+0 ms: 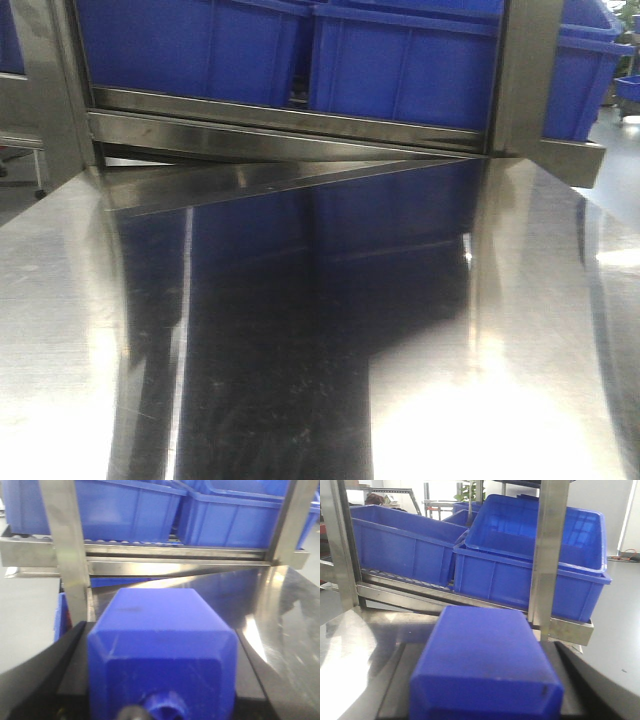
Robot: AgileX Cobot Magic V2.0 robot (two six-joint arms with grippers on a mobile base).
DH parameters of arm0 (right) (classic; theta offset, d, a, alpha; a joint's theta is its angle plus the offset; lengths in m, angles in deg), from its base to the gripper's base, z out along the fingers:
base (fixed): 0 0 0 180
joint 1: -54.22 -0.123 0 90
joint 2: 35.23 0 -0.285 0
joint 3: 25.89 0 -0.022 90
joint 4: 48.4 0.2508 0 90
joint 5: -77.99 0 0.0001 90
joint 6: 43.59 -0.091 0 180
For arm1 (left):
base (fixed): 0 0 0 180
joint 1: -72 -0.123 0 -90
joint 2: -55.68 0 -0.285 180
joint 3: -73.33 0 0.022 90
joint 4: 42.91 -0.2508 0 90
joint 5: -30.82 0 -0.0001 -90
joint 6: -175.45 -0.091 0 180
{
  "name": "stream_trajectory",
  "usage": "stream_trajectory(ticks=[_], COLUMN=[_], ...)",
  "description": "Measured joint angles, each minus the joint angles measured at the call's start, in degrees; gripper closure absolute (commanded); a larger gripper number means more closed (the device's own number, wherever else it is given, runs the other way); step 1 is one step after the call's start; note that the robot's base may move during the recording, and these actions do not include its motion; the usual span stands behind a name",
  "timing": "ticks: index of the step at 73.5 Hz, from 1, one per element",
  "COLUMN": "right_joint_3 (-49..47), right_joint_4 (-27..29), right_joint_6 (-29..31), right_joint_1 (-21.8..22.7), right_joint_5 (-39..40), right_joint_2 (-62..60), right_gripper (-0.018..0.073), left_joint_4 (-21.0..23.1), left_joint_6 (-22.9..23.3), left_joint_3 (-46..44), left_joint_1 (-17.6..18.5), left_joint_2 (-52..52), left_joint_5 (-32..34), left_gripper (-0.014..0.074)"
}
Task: Pick and sort blue part to right shelf
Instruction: 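Drive the base away from the table holding both blue parts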
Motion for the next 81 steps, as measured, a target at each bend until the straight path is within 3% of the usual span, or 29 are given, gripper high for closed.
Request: stream_trajectory(ticks=[81], right_joint_3=[0.0], right_joint_4=[-0.1], right_joint_6=[0.0], right_joint_1=[0.0], right_joint_5=[0.0], right_joint_2=[0.0], right_gripper=[0.0272], left_joint_4=[0.0], left_joint_6=[0.0], left_joint_3=[0.0], left_joint_1=[0.0], left_joint_2=[-0.4], left_joint_5=[0.2], left_gripper=[0.0263])
